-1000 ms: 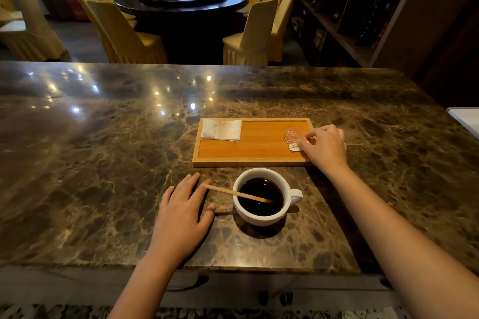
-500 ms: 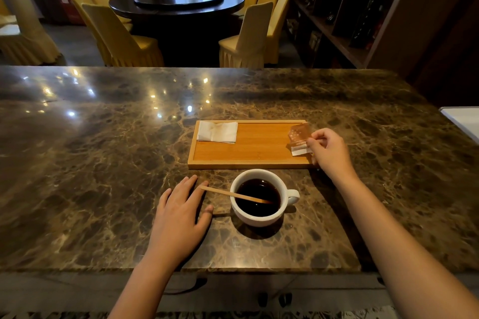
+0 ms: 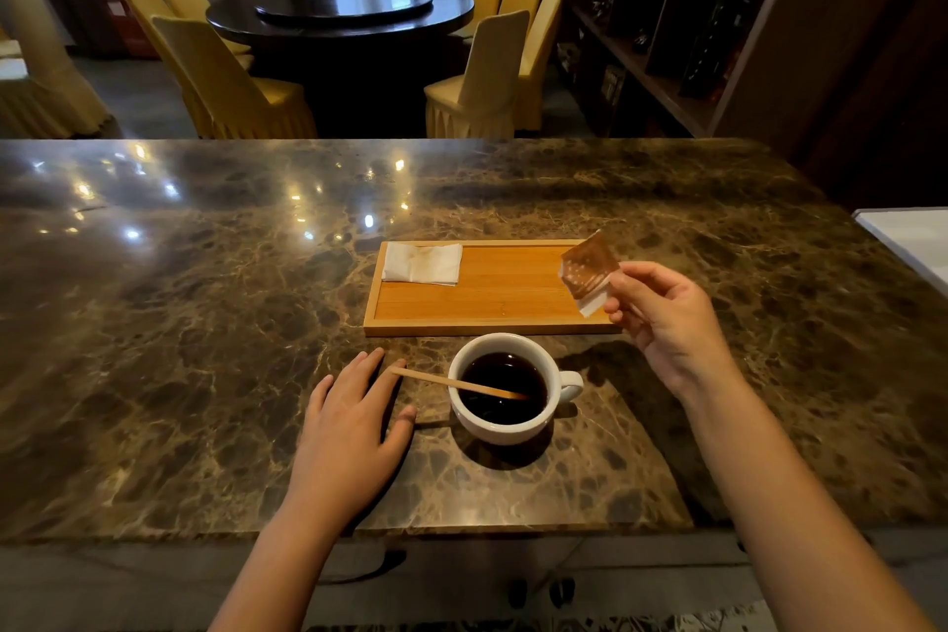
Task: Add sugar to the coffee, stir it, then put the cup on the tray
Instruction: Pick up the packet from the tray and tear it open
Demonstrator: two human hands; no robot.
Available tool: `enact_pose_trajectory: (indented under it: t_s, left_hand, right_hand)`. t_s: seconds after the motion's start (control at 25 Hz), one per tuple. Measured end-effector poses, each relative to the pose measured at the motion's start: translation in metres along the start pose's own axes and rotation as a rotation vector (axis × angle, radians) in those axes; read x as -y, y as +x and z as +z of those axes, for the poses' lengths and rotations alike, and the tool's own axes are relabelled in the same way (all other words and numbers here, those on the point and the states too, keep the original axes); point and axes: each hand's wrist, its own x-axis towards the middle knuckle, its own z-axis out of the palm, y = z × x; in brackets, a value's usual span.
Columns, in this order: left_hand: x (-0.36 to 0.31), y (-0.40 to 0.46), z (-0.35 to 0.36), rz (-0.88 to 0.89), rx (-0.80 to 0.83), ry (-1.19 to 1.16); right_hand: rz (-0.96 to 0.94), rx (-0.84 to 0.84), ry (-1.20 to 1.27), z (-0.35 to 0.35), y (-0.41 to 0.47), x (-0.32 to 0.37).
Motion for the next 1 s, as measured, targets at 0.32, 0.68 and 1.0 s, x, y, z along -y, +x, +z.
enact_pose_trajectory:
  t_s: [0.32,0.68,1.0]
  left_hand:
    - [0.000,0.000,0.000,-0.001,0.006,0.001]
    - [0.001,0.000,0.000,0.002,0.004,-0.005]
    - [0.001,0.000,0.001,-0.001,0.004,-0.006]
  right_hand:
    - [-0.417,0.248,-0.754,0.027,-0.025,0.033]
    - [-0.692,0.390,-1.103,0.041,-0.029,0.036]
    - [-0.721,0.451,-1.123,0.037,-0.025,0.030]
